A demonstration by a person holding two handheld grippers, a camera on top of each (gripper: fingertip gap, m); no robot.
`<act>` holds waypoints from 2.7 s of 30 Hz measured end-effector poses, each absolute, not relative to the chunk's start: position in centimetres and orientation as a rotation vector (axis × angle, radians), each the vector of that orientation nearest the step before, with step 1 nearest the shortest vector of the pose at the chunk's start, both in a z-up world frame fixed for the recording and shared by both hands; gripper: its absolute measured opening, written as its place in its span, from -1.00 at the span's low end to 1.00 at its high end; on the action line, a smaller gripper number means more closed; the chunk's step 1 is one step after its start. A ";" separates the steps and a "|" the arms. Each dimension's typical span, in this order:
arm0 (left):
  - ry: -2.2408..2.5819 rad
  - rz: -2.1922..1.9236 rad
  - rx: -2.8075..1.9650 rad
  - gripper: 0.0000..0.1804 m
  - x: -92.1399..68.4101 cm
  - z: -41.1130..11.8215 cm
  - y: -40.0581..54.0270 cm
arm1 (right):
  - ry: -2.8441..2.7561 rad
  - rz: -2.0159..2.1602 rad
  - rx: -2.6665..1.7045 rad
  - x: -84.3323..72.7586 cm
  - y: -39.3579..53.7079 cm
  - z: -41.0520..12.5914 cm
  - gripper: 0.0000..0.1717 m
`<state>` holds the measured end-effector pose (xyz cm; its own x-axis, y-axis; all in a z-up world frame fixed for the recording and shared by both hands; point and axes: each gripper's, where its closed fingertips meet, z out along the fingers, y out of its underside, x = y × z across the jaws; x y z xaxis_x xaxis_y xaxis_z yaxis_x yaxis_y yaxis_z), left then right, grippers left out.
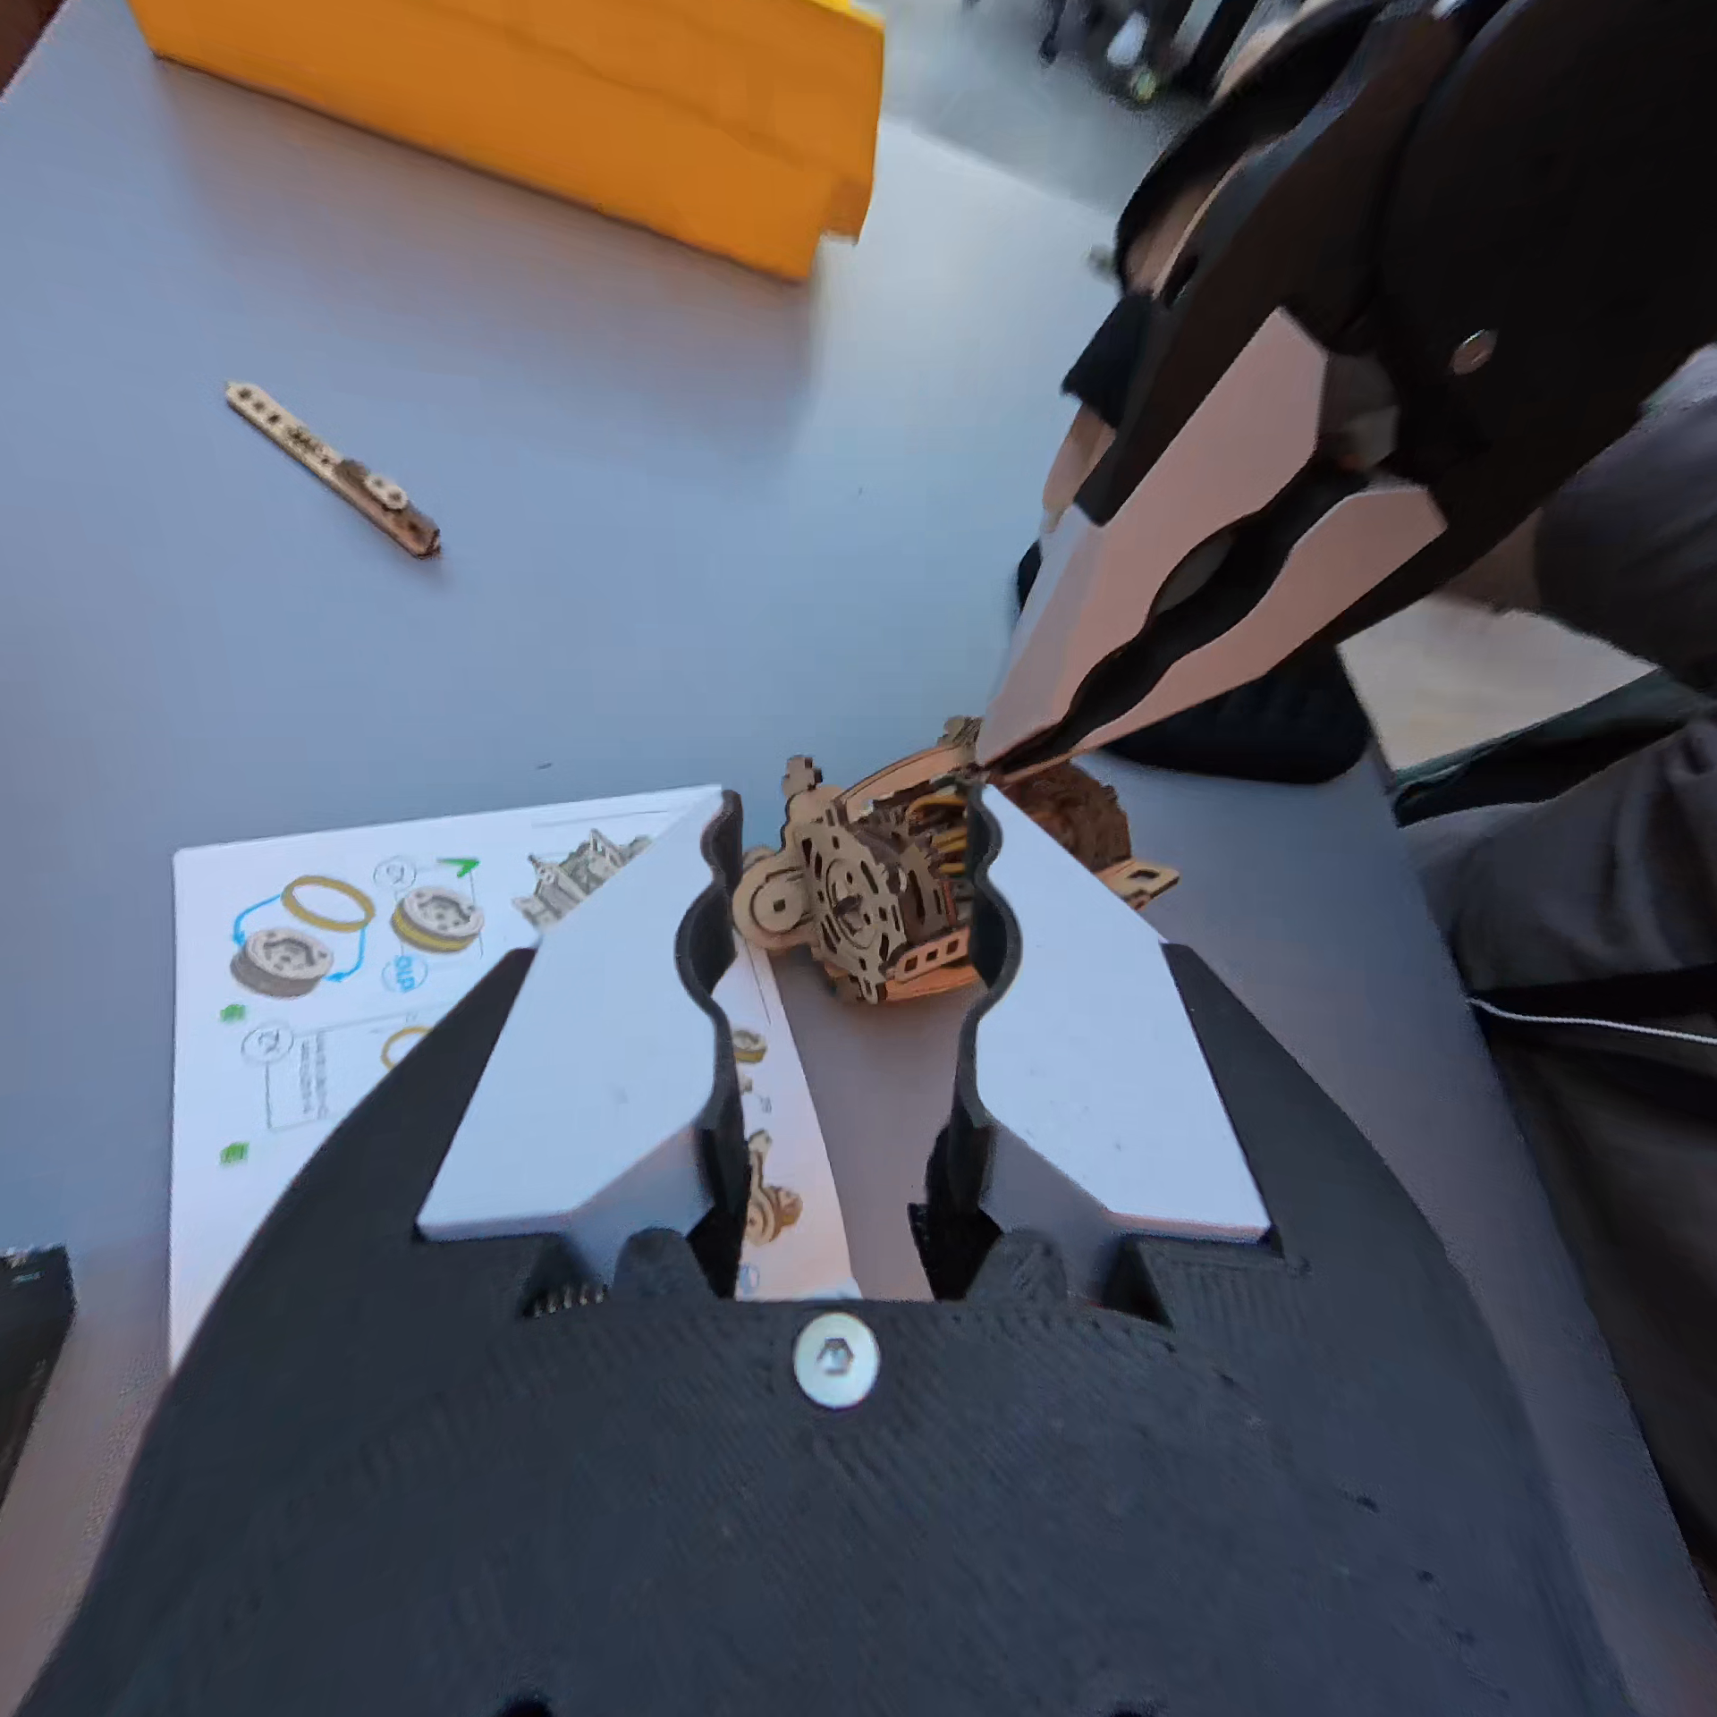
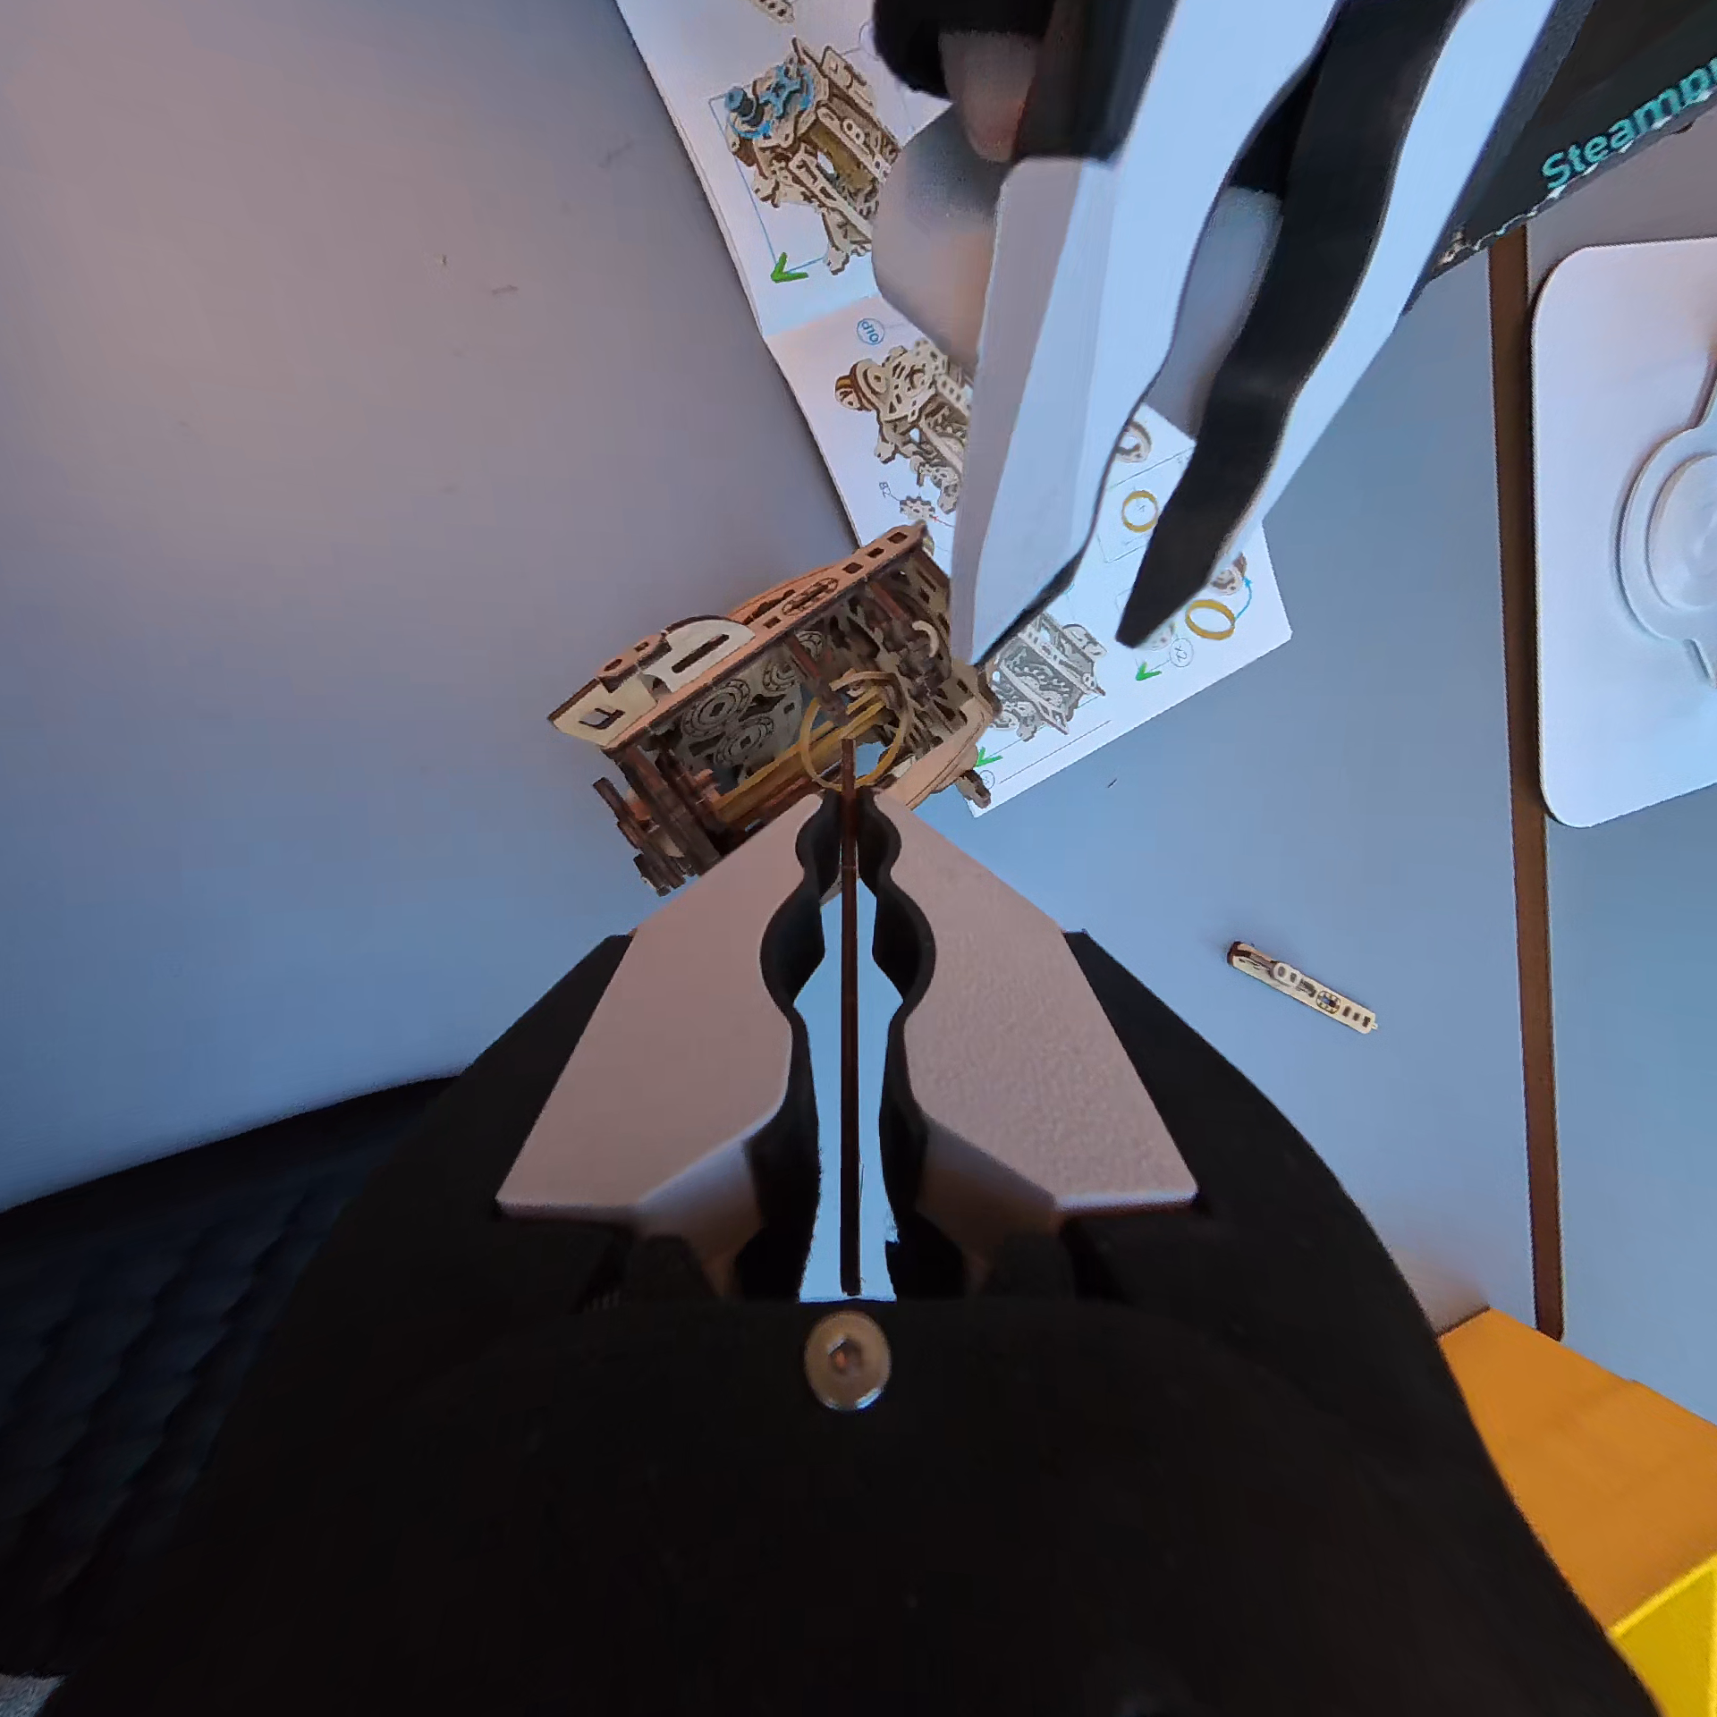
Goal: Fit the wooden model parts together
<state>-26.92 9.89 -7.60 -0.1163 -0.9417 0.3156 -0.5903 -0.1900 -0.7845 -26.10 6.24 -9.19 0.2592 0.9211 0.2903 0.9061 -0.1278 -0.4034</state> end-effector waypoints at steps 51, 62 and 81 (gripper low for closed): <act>2.323 -0.023 -2.259 -0.62 -26.9 -10.5 10.1 | -1.446 0.203 -1.779 -25.3 5.9 -8.3 -0.99; 2.372 0.018 -2.224 -0.71 -27.3 -10.4 10.0 | -1.471 0.223 -1.784 -25.8 5.6 -8.9 -0.99; 2.311 0.281 -2.297 -0.76 -28.8 -10.3 10.5 | -1.414 0.231 -1.705 -27.1 5.9 -7.9 -0.99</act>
<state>-28.78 10.46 -10.27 -0.0094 -0.9995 -0.0294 -0.9774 0.0029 0.2114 -27.14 5.92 -7.87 0.3337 0.8648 0.3751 0.7007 0.0386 -0.7124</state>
